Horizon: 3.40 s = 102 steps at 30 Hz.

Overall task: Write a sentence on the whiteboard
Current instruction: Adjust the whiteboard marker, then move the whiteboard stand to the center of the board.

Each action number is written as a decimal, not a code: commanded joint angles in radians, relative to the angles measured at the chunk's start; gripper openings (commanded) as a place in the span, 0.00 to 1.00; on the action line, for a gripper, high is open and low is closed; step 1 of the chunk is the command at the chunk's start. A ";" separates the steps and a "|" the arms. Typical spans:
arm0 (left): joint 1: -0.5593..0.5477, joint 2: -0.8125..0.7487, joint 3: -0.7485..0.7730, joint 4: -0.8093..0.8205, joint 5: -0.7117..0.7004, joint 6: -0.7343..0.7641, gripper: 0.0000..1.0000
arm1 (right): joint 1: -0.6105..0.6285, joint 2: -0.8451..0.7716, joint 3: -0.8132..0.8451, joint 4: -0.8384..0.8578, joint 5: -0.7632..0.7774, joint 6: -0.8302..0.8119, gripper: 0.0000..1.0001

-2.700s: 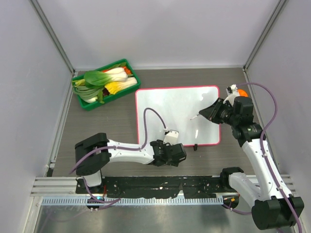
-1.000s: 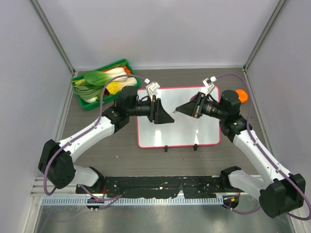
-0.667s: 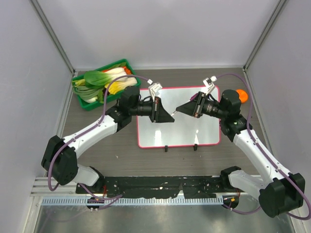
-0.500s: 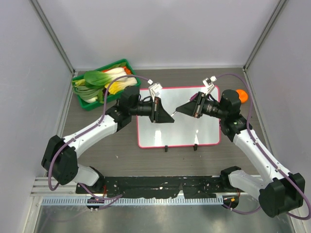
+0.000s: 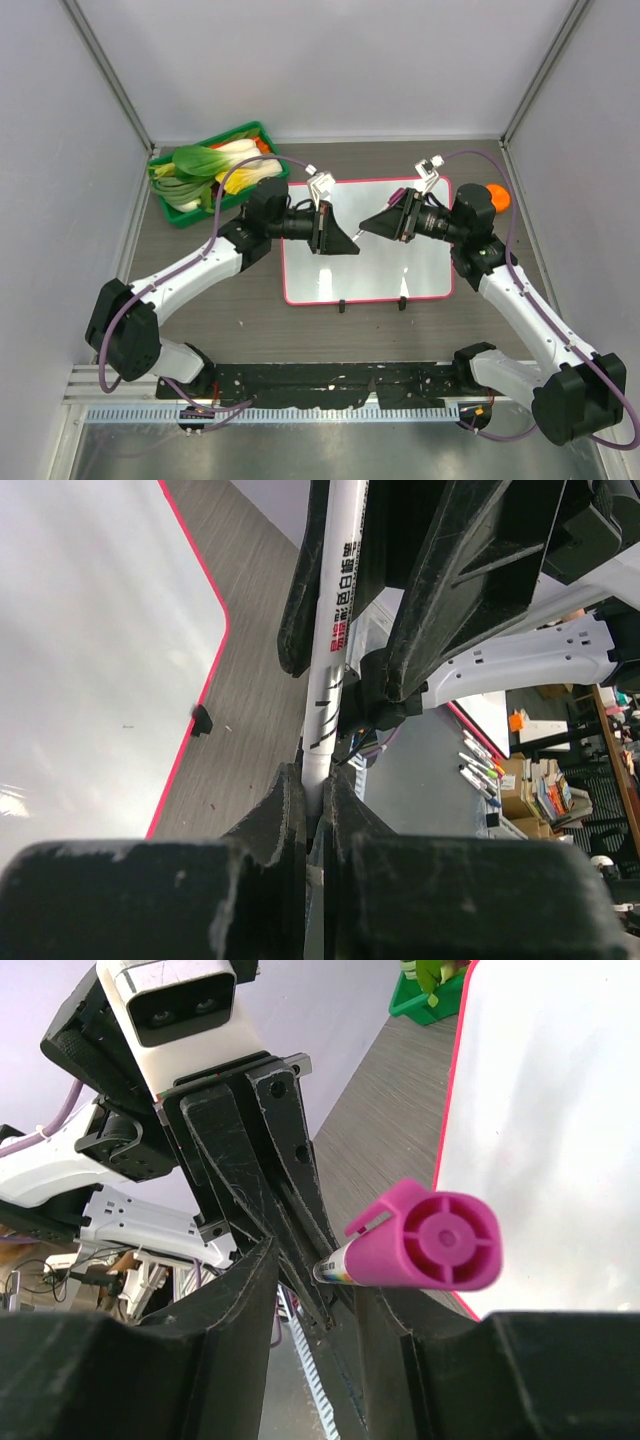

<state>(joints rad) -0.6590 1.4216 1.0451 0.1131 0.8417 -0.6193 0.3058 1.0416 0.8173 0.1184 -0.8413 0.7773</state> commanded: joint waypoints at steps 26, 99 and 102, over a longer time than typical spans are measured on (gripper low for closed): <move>0.004 -0.021 0.003 0.037 -0.003 -0.014 0.00 | 0.016 0.005 -0.017 0.055 -0.079 -0.006 0.01; -0.619 0.396 -0.011 -0.530 -1.420 -0.425 0.47 | -0.080 -0.198 0.033 -0.520 0.456 -0.246 0.00; -0.616 0.407 -0.008 -0.547 -1.441 -0.438 0.40 | -0.082 -0.198 0.029 -0.519 0.456 -0.245 0.01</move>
<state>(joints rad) -1.2816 1.7786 1.0397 -0.4091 -0.5457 -1.0149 0.2314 0.8555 0.8246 -0.4206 -0.3794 0.5476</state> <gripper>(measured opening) 0.439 0.164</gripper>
